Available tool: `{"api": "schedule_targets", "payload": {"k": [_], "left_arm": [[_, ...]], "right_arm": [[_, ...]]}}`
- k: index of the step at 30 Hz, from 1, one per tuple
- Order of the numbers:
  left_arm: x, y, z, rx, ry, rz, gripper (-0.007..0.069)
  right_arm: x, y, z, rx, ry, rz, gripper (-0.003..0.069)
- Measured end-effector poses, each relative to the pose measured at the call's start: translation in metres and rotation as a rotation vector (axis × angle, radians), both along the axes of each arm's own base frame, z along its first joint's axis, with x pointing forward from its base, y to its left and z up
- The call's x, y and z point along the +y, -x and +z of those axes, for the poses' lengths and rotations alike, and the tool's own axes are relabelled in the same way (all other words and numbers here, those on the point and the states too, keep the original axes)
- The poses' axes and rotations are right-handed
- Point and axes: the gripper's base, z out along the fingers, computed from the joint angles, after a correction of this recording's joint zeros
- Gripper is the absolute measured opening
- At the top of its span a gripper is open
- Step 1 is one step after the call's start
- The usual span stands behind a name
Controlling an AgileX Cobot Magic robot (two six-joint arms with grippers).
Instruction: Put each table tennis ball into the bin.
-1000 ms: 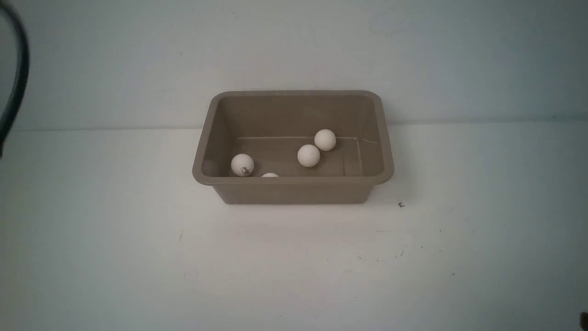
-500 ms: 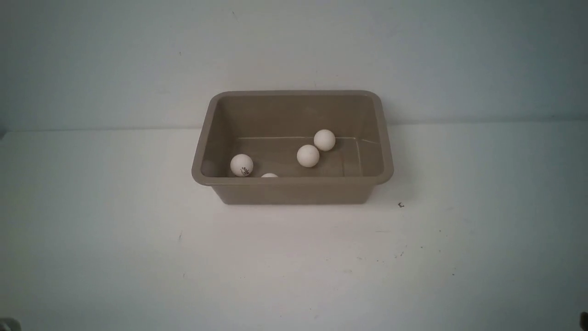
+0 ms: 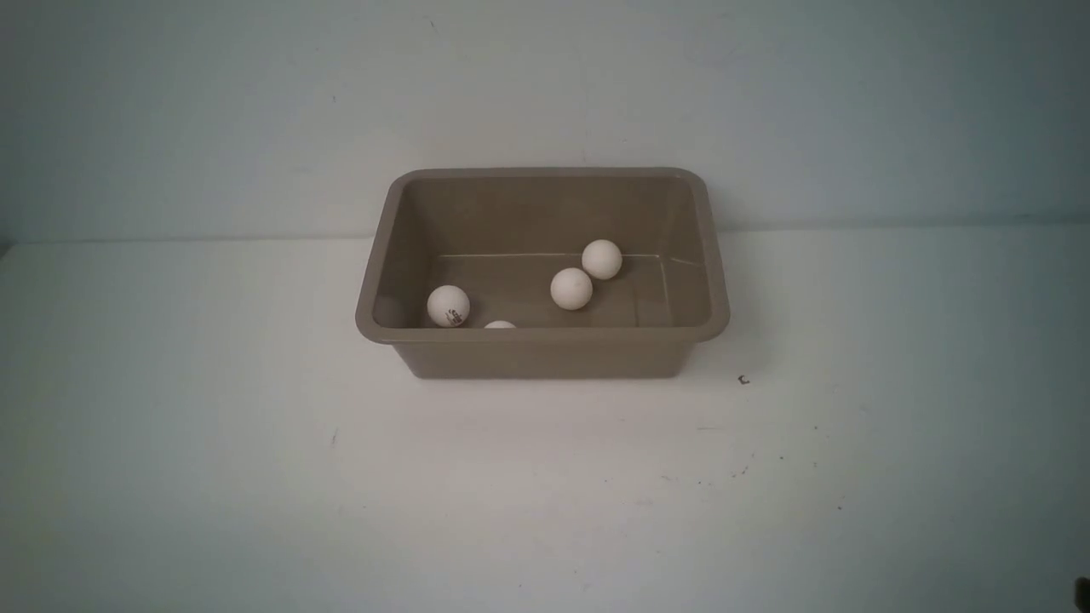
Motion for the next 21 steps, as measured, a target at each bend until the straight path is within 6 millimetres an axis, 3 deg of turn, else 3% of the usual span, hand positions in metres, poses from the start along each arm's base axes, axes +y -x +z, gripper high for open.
{"api": "schedule_targets", "payload": {"k": [21], "left_arm": [[-0.0007,0.0010,0.0015,-0.033,0.014,0.000,0.0068]], "right_arm": [[0.0000,0.0000,0.0000,0.000,0.000,0.000,0.0525]]}}
